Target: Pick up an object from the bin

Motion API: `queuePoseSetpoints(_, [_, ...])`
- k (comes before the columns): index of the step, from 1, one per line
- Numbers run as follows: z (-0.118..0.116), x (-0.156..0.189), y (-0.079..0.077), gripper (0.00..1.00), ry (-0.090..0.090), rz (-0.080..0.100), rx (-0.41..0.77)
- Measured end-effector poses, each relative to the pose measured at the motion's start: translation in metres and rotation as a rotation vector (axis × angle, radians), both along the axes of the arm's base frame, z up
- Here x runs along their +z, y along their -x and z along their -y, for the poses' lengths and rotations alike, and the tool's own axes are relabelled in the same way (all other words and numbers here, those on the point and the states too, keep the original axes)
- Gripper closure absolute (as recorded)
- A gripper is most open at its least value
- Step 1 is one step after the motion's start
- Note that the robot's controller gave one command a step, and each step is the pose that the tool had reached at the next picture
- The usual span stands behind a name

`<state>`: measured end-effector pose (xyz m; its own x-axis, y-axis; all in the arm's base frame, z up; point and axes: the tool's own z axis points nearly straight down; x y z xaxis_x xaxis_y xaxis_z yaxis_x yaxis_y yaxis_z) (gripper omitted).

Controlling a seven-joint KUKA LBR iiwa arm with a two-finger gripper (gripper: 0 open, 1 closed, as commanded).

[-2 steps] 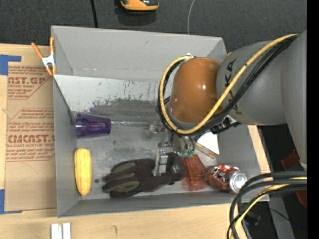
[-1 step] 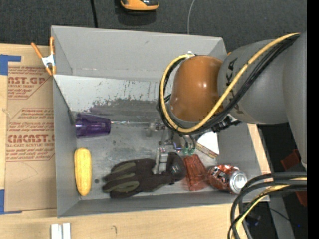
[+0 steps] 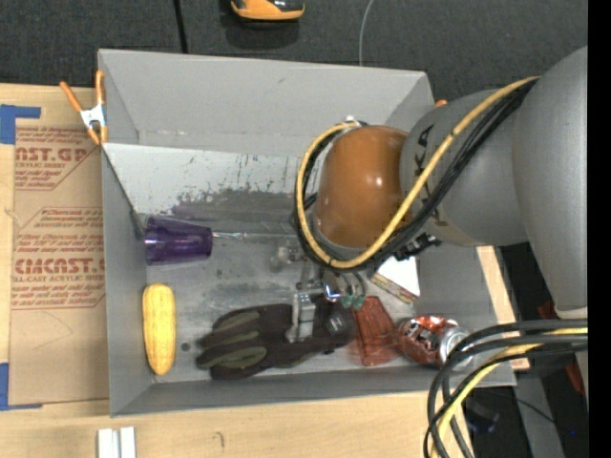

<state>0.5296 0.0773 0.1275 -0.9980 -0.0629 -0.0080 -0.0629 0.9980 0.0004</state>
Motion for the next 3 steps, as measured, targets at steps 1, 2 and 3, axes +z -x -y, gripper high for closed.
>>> queuePoseSetpoints(1, [0.014,-0.057,0.014,1.00,0.000,-0.010,0.055])
queuePoseSetpoints(2, [0.014,-0.057,0.014,1.00,0.000,-0.010,0.056])
queuePoseSetpoints(3, [-0.002,0.157,0.010,1.00,0.001,0.000,0.092])
